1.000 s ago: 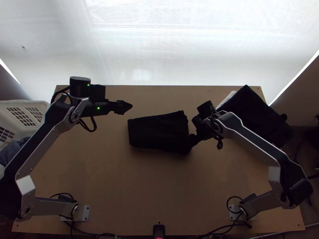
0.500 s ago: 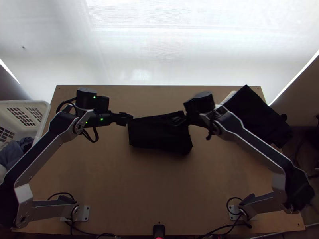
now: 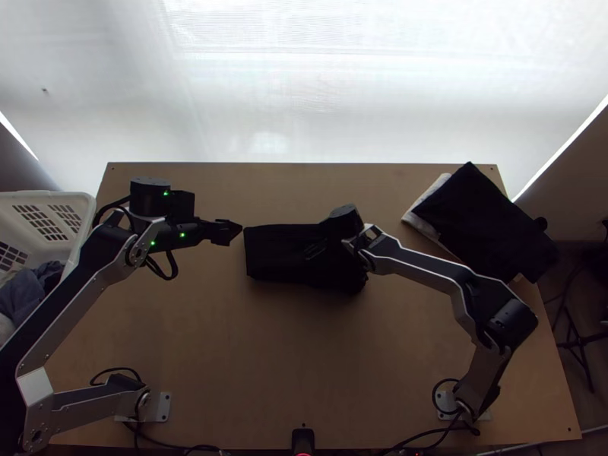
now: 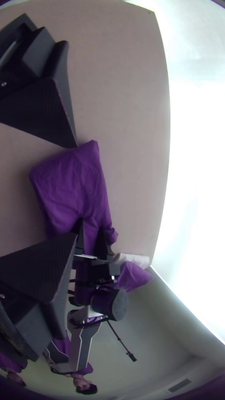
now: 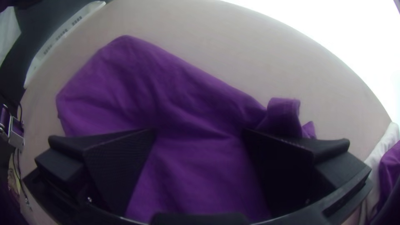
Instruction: Fold the t-shirt
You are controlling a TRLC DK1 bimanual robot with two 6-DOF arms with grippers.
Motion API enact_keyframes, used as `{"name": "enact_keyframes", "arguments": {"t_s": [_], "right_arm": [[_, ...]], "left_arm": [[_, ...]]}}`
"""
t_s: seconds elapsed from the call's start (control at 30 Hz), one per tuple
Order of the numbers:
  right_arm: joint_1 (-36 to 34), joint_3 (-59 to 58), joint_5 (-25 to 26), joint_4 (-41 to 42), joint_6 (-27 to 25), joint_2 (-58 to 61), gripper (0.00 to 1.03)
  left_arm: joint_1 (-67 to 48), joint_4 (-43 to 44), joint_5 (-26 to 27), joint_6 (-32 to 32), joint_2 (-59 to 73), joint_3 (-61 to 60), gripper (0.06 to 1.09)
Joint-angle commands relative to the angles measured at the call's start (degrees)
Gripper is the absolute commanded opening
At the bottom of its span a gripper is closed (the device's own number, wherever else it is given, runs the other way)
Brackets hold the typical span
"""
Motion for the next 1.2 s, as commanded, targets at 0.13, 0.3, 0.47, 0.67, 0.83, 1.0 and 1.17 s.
{"name": "enact_keyframes", "arguments": {"t_s": [0.13, 0.3, 0.47, 0.67, 0.83, 1.0, 1.17], "right_arm": [[-0.9, -1.1, 1.1, 4.3, 1.7, -3.1, 0.99], [-1.9, 2.6, 0.5, -4.9, 5.0, -14.9, 0.98], [-2.7, 0.3, 0.3, -8.8, 4.8, -19.4, 0.98], [-1.1, -9.7, -0.4, -8.5, 5.3, -19.7, 0.98], [-0.3, -14.9, -0.4, -6.9, 5.5, -15.7, 0.98], [0.0, -17.8, -0.4, -6.9, 5.6, -11.8, 0.98], [0.3, -17.8, -0.4, -6.5, 6.2, -10.7, 0.98]], "left_arm": [[1.1, 0.2, 0.0, 0.2, -1.6, -1.3, 1.04], [1.8, 0.4, 0.2, -0.1, -1.9, -1.0, 1.04], [1.1, 0.5, 0.6, -0.7, -2.6, -1.1, 1.04], [1.3, 0.6, 0.6, -0.9, -2.8, -1.1, 1.04], [1.5, 0.8, 0.6, -0.9, -2.8, -0.4, 1.04], [1.8, 0.8, 0.6, -0.8, -2.1, 0.2, 1.04], [1.8, 0.9, 0.6, -0.7, -1.3, 0.1, 1.04]]}}
